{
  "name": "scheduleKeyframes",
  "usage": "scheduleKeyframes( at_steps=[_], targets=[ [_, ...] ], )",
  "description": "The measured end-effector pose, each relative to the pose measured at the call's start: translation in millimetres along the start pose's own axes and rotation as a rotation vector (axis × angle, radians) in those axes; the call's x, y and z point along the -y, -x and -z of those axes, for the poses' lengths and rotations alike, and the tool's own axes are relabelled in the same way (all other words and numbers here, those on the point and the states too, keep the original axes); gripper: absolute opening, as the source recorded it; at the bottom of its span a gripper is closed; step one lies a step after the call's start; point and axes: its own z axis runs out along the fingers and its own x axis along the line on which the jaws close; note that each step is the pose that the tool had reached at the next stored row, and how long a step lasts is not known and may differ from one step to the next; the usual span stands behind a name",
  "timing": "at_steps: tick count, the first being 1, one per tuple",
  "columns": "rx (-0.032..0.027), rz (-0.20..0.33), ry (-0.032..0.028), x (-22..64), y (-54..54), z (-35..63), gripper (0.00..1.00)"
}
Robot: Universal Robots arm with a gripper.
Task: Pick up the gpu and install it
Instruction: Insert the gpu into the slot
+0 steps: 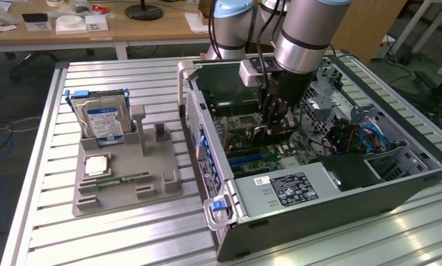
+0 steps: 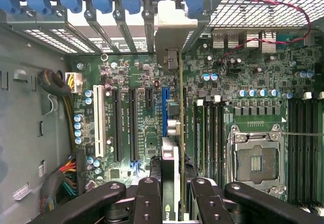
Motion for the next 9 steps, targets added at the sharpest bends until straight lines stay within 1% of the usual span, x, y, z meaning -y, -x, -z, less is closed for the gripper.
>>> scheduleKeyframes(
  at_steps=[3, 9],
  targets=[
    [0.0002, 0.000, -0.0001, -2.0, 0.0, -0.1, 0.27],
    [0.0000, 0.000, 0.0000, -2.1, -1.9, -1.1, 0.27]
  ],
)
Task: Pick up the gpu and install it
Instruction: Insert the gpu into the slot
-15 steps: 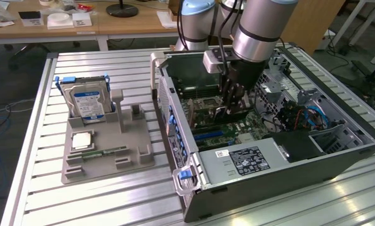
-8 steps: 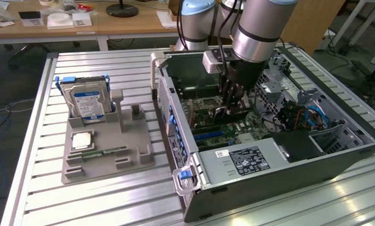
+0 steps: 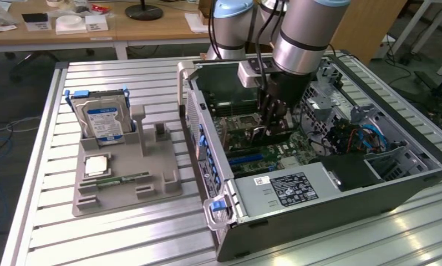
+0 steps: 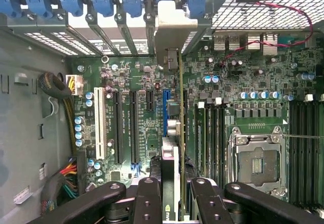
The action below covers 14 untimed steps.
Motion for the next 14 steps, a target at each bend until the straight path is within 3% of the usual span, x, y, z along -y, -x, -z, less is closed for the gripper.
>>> scheduleKeyframes(
  at_steps=[14],
  targets=[
    [0.0001, 0.000, 0.0000, -3.4, -2.5, -0.6, 0.27]
  ],
)
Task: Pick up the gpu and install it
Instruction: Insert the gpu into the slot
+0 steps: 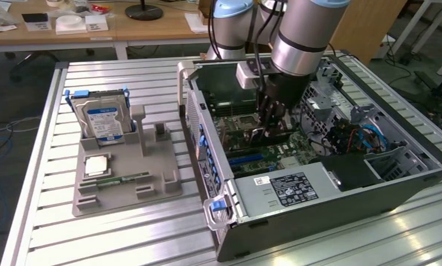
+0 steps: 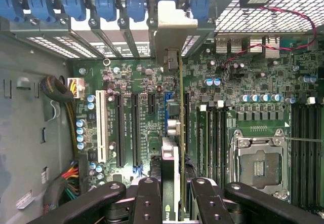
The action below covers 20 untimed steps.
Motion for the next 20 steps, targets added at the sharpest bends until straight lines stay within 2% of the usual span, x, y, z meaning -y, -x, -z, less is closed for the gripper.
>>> scheduleKeyframes(
  at_steps=[20],
  targets=[
    [0.0008, -0.002, 0.0001, -8.5, -0.6, -5.0, 0.27]
  ],
)
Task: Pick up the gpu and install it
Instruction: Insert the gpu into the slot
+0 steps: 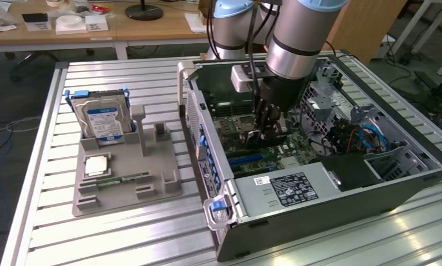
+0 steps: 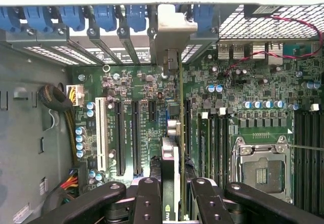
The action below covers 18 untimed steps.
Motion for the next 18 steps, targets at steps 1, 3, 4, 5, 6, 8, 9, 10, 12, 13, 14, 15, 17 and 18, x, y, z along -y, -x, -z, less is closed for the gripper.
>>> scheduleKeyframes(
  at_steps=[1, 3, 4, 5, 6, 8, 9, 10, 12, 13, 14, 15, 17, 18],
  targets=[
    [-0.0001, 0.000, 0.0001, -0.3, 0.0, 0.0, 0.27],
    [0.0000, 0.000, -0.0001, -0.5, -0.4, 0.0, 0.27],
    [0.0001, 0.000, -0.0002, -0.6, -0.8, -0.1, 0.27],
    [0.0002, 0.000, -0.0002, -0.6, -1.0, -0.2, 0.27],
    [0.0002, 0.000, -0.0002, -0.6, -1.1, -0.2, 0.27],
    [0.0002, 0.000, -0.0002, -0.2, -1.3, -0.2, 0.27],
    [0.0002, 0.000, -0.0002, 0.2, -1.3, -0.2, 0.27],
    [0.0001, 0.000, -0.0001, 0.5, -1.3, -0.2, 0.27],
    [0.0000, 0.000, -0.0001, 1.2, -1.3, -0.1, 0.27],
    [0.0000, 0.000, -0.0001, 1.2, -1.3, -0.1, 0.27],
    [0.0000, 0.001, 0.0000, 1.3, -1.3, -0.1, 0.27],
    [0.0000, 0.001, -0.0001, 1.3, -1.2, -0.1, 0.27],
    [0.0001, 0.001, -0.0001, 1.3, -1.3, -0.1, 0.27],
    [0.0001, 0.001, -0.0001, 1.3, -1.2, -0.2, 0.27]
  ],
)
